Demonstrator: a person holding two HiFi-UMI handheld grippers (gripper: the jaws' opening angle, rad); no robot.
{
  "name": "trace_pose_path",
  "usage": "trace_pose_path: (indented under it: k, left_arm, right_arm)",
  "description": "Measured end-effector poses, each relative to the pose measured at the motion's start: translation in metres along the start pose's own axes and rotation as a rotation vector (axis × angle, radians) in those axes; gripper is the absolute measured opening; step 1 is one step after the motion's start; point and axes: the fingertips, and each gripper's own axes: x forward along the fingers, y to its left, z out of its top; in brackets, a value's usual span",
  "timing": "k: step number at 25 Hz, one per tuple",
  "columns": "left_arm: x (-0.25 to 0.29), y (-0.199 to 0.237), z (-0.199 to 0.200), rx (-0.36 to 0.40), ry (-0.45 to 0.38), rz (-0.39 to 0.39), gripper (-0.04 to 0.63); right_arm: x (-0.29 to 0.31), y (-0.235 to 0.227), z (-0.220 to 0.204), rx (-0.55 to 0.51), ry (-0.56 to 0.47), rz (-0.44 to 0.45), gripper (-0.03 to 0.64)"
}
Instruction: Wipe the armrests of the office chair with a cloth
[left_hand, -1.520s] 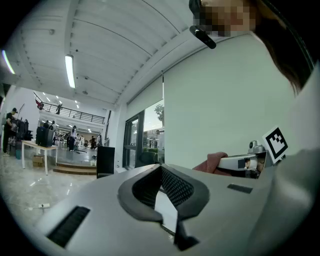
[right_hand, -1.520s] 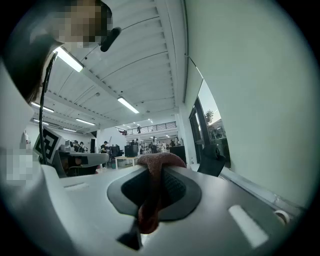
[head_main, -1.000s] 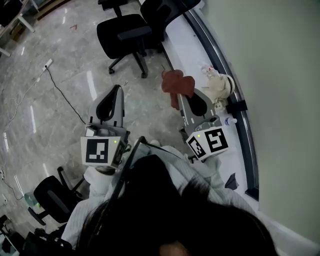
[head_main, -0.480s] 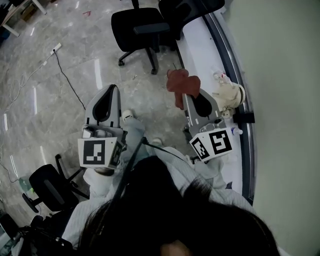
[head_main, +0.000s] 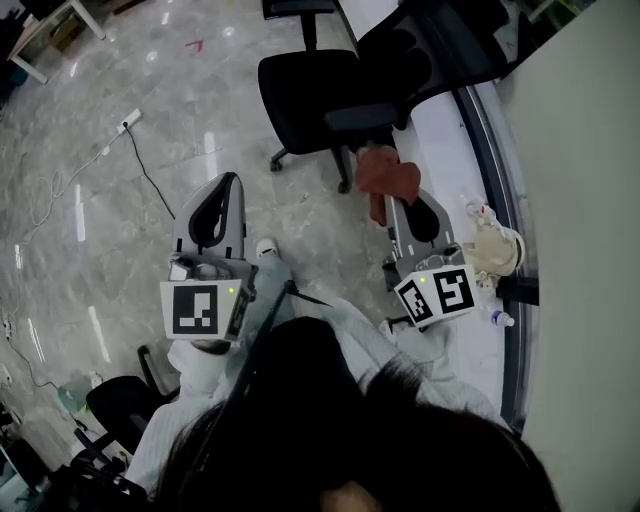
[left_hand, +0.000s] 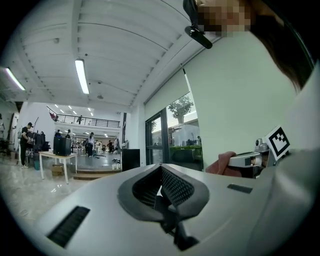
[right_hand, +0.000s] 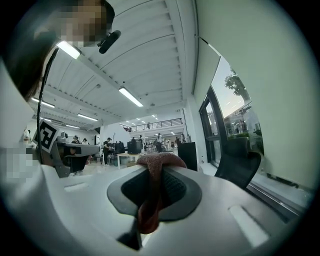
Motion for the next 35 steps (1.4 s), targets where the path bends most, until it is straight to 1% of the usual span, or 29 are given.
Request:
trace_pose_path:
  k: [5,9,11,14,17,19,22,25,28,30,33,35]
  left_arm:
    - [0.055,0.095,0.009,0.017,0.031,-0.050,0.003]
    - [0.099,0.151,0.007,-0.006,0.063,-0.086,0.003]
    - [0.126,0.168,-0.002,-0.019,0.085,-0.105,0.003]
    - [0.171,0.186,-0.016,-0.030,0.104,-0.129,0.003]
    - [0.226,0.200,-0.019,-0.036,0.103,-0.157,0.003]
    - [0.267,0.205,-0.017,-0.026,0.106,-0.195,0.003]
    - [0.331,0.200,-0.011,-0.005,0.112,-0.286,0.003]
    - [0.391,0.179,-0.002,0.000,0.092,-0.382,0.003]
    - [0.439,0.137,0.012,-0.012,0.044,-0.493,0.003]
    - [0.464,0.101,0.017,-0.024,0.028,-0.578,0.003]
    - [0.487,0.057,0.008,-0.006,0.076,-0.689,0.004]
    - [0.499,0.033,0.005,0.001,0.085,-0.761,0.003]
  right_arm:
    - [0.110,0.013,0.012,0.024,-0.021,-0.050,0.025]
    - [0.184,0.028,0.016,0.016,0.009,-0.064,0.025]
    - [0.212,0.023,0.010,0.012,0.032,-0.079,0.025]
    - [0.248,0.002,-0.004,0.023,0.061,-0.105,0.025]
    - [0.282,-0.029,-0.015,0.038,0.077,-0.151,0.025]
    - [0.302,-0.055,-0.017,0.046,0.083,-0.197,0.025]
    - [0.322,-0.101,-0.012,0.049,0.080,-0.302,0.025]
    - [0.325,-0.145,-0.007,0.040,0.079,-0.412,0.025]
    - [0.309,-0.190,-0.010,0.047,0.090,-0.524,0.025]
    - [0.292,-0.218,-0.019,0.075,0.102,-0.600,0.025]
    - [0.266,-0.247,-0.038,0.135,0.119,-0.704,0.025]
    - [0.251,-0.260,-0.052,0.165,0.140,-0.771,0.025]
